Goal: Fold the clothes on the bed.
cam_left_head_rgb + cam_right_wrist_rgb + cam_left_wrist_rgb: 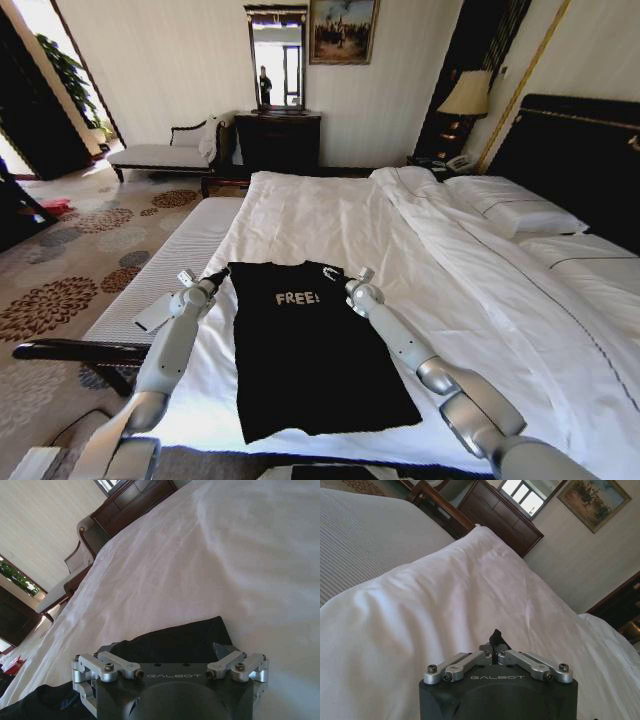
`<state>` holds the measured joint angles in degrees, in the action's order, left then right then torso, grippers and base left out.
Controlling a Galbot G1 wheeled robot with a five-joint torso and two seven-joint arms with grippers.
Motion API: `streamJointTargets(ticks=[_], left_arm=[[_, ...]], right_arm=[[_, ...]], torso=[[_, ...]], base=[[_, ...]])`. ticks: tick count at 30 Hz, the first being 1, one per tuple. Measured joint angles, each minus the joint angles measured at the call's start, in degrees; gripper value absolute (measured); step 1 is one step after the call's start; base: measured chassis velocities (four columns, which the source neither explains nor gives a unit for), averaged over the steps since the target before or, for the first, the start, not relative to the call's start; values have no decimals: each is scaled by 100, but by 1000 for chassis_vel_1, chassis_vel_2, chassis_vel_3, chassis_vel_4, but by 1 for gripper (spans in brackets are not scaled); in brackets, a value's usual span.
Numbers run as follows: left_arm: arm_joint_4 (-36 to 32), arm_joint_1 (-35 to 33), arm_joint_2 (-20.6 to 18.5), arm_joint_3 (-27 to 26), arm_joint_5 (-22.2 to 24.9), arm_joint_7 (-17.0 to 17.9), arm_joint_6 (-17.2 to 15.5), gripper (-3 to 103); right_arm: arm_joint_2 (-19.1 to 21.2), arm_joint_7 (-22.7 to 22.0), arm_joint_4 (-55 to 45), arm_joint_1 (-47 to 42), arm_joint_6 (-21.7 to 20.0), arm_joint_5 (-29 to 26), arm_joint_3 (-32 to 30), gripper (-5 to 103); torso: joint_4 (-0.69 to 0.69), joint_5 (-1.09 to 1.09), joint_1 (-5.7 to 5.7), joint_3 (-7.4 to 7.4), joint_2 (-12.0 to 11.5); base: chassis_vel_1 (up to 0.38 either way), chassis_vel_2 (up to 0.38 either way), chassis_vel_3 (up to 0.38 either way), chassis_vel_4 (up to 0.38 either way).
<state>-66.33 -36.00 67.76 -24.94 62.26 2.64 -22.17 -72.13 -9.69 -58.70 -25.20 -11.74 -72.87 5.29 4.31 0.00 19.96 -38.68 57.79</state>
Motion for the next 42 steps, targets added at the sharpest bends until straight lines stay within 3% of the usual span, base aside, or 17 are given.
streamJointTargets(ticks=[6,11,19,21,23,25,26,28,33,34,35,38,42], left_arm=[[1,8,-19,14,0,-16,10,0],[-97,-27,-63,33,31,-16,14,0],[-197,-93,-109,30,71,-13,16,0],[-218,-110,-121,20,73,-13,20,0],[-226,-115,-126,16,77,-12,21,0],[-238,-121,-141,10,87,-11,23,0],[-242,-122,-146,9,89,-11,25,0],[-249,-126,-165,7,91,-11,34,0],[-249,-127,-175,5,93,-10,38,0],[-249,-128,-179,4,93,-9,41,0],[-249,-129,-180,4,93,-9,41,0],[-234,-128,-180,4,90,-9,52,0],[-205,-120,-179,5,81,-8,57,0]], right_arm=[[77,79,107,101,31,96,-21,100],[-75,371,848,303,106,525,-56,100],[-239,643,1315,447,134,607,-104,103],[-279,690,1372,487,134,557,-108,94],[-289,709,1381,497,134,544,-108,94],[-300,738,1382,502,134,528,-105,84],[-302,744,1382,502,133,526,-103,84],[-311,788,1380,492,133,530,-96,67],[-324,831,1379,475,136,539,-93,62],[-324,865,1376,465,147,544,-89,51],[-322,896,1371,457,161,545,-85,51],[-305,982,1349,436,195,547,-69,35],[-291,1017,1319,430,212,538,-61,24]], torso=[[0,0,-1,0,0],[0,0,0,0,0],[0,0,0,0,0],[-1,0,0,0,0],[-1,0,0,0,0],[-1,0,0,0,0],[0,0,0,0,0],[0,0,0,0,0],[0,0,0,0,0],[-1,0,0,0,0],[-1,0,0,0,0],[0,0,0,0,0],[0,0,0,0,0]], base=[[0,0,0,0],[0,0,0,0],[0,0,0,0],[0,0,0,0],[0,0,0,0],[0,0,0,0],[0,0,0,0],[0,0,0,0],[0,0,0,0],[0,0,0,0],[0,0,0,0],[0,0,0,0],[0,0,0,0]])
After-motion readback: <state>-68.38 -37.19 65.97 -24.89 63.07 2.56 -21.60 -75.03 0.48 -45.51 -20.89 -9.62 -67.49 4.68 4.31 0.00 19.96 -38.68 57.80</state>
